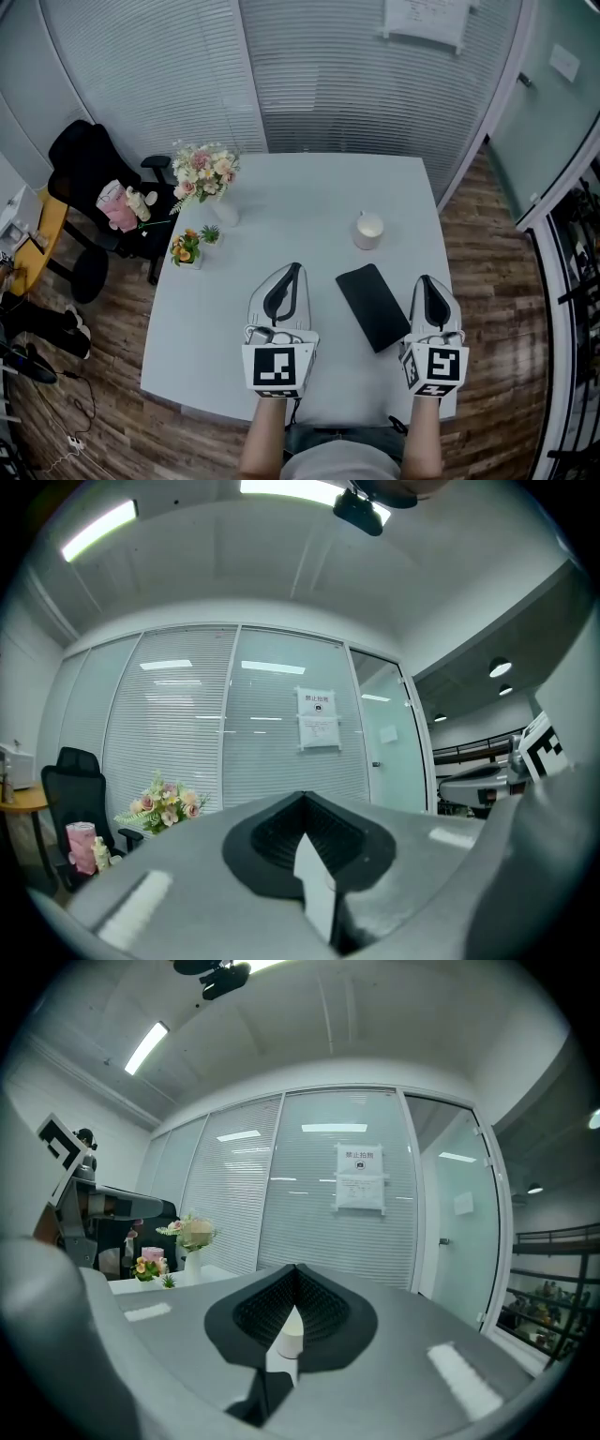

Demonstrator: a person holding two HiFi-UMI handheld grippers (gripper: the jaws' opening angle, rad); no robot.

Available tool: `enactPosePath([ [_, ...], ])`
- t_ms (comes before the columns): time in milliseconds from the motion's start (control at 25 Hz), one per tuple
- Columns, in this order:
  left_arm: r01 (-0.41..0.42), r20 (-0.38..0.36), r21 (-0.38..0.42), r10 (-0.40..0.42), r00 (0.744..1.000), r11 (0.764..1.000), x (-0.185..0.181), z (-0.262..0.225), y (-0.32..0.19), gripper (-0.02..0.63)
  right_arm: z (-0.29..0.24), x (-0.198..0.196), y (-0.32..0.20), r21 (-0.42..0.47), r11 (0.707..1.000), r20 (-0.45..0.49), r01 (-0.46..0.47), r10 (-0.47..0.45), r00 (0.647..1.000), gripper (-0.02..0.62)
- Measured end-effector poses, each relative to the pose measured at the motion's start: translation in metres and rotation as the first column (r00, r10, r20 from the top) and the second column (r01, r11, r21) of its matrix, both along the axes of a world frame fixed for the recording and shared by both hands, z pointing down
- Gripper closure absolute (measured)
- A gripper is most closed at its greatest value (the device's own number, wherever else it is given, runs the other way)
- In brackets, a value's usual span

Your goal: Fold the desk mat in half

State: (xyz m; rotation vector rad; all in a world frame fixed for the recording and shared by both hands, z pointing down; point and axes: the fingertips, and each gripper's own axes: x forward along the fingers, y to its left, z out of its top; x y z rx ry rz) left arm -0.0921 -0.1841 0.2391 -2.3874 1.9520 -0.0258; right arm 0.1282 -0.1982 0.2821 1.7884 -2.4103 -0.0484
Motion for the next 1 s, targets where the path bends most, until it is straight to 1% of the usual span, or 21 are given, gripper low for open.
enactPosePath([
  [280, -0.010, 0.014, 0.020, 0.010, 1.000, 1.000, 0.0020, -0.0083, -0.0022, 0.606, 0.0005, 0.0034, -0.0034, 0.000, 1.000, 0.013, -0.007, 0.007, 1.000, 0.572],
  [720, 0.006, 0.022, 0.004, -0.006, 1.000, 1.000, -0.0025, -0.0026, -0.0072, 0.606, -0.0006, 0.0057, -0.0083, -0.001, 1.000, 0.019, -0.008, 0.008, 1.000, 0.572],
  [1000, 0.010, 0.006, 0.019, -0.010, 1.000, 1.000, -0.0015, -0.0075, -0.0071, 0.606, 0.0031, 0.0085, -0.0098, 0.001, 1.000, 0.016, -0.014, 0.014, 1.000, 0.572],
])
